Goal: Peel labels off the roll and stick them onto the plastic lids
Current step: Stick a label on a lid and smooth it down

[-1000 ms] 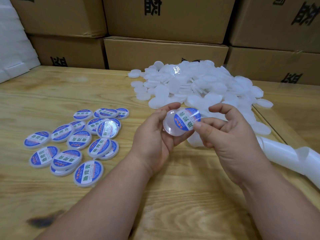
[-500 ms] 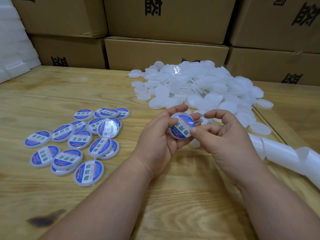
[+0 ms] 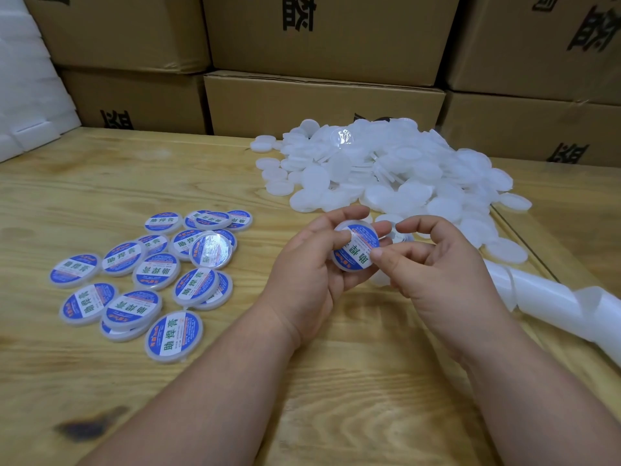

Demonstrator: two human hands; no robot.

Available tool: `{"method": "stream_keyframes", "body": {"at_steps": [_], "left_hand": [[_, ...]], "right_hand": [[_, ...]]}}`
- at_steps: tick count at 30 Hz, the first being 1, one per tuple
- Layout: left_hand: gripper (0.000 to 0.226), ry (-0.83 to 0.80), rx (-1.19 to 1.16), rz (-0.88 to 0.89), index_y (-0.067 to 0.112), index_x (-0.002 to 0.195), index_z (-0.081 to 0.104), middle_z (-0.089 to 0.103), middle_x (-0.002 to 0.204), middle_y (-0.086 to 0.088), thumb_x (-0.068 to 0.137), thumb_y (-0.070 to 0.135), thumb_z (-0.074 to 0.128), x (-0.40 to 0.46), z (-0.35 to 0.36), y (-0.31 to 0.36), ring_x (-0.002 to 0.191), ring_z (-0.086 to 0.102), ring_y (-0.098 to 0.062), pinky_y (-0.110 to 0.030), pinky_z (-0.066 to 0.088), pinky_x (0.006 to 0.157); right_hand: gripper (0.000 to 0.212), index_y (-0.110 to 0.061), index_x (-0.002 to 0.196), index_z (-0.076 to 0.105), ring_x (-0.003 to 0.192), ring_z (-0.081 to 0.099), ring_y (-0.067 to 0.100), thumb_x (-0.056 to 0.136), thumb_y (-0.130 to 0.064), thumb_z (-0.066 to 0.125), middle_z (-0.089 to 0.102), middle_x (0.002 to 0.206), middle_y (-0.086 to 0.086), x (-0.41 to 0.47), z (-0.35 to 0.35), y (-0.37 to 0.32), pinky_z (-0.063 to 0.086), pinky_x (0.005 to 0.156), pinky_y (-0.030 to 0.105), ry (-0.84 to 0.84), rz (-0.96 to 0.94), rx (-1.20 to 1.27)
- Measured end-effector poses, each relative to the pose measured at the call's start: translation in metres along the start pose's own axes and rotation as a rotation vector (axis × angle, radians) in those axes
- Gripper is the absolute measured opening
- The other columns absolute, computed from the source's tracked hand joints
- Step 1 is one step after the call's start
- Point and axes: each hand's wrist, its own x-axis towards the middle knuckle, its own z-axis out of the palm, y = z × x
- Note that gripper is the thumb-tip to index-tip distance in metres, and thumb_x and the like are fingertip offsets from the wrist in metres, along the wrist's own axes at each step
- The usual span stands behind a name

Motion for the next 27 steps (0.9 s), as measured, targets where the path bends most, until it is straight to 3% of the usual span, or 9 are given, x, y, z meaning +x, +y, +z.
{"method": "stream_keyframes", "body": {"at_steps": [3,8,12,18,21,24,27], "left_hand": [[0.033,0.003,0.022,0.015,0.01,0.116,0.064,0.072,0.119,-0.021,0.094,0.003,0.04,0.0,-0.001,-0.002,0.113,0.069,-0.037,-0.045,0.058,0.094],[0.047,0.034,0.077,0.018,0.013,0.11,0.067,0.074,0.116,-0.017,0.074,-0.003,0.042,0.003,-0.001,-0.003,0.112,0.071,-0.034,-0.044,0.059,0.094],[0.05,0.033,0.154,0.05,0.017,0.111,0.065,0.076,0.114,-0.011,0.071,-0.006,0.045,0.002,-0.001,-0.006,0.111,0.072,-0.029,-0.039,0.059,0.092],[0.047,0.079,0.247,0.123,0.017,0.115,0.061,0.077,0.112,-0.007,0.075,-0.007,0.053,0.001,-0.001,-0.008,0.102,0.075,-0.025,-0.029,0.06,0.08],[0.047,0.11,0.302,0.14,0.02,0.113,0.062,0.077,0.112,-0.005,0.074,-0.005,0.056,0.002,-0.003,-0.009,0.103,0.075,-0.026,-0.036,0.06,0.087],[0.046,0.114,0.354,0.144,0.023,0.113,0.062,0.077,0.112,-0.003,0.073,-0.001,0.062,0.001,-0.004,-0.011,0.105,0.074,-0.025,-0.044,0.056,0.096],[0.047,0.137,0.378,0.149,0.023,0.113,0.062,0.078,0.108,-0.003,0.074,-0.001,0.076,0.001,-0.007,-0.009,0.103,0.075,-0.023,-0.039,0.06,0.088]], "right_hand": [[0.031,-0.026,0.107,0.057,0.058,0.06,0.002,0.087,-0.016,0.079,0.079,0.078,0.0,0.001,0.0,0.001,0.045,0.071,0.031,0.005,-0.003,-0.004],[0.031,-0.027,0.105,0.057,0.06,0.06,0.006,0.086,-0.019,0.08,0.079,0.079,-0.001,0.002,0.0,0.003,0.047,0.072,0.034,0.017,-0.009,-0.019],[0.03,-0.028,0.103,0.057,0.06,0.06,0.005,0.086,-0.02,0.081,0.079,0.079,-0.003,0.002,0.0,0.004,0.046,0.071,0.031,0.032,-0.014,-0.033],[0.019,-0.025,0.102,0.061,0.057,0.062,0.005,0.09,-0.023,0.076,0.079,0.077,-0.004,0.002,0.001,0.004,0.045,0.063,0.027,0.069,-0.004,-0.037],[0.004,-0.025,0.094,0.067,0.054,0.068,0.011,0.097,-0.023,0.067,0.079,0.078,-0.005,0.002,0.002,0.003,0.044,0.057,0.024,0.114,-0.026,-0.053],[0.017,-0.026,0.082,0.068,0.052,0.069,0.011,0.098,-0.023,0.064,0.078,0.073,-0.01,-0.001,0.003,0.004,0.045,0.055,0.025,0.194,-0.083,-0.148],[0.018,-0.027,0.079,0.068,0.053,0.07,0.01,0.096,-0.026,0.064,0.076,0.07,-0.011,-0.002,0.0,0.004,0.047,0.054,0.023,0.28,-0.129,-0.172]]}}
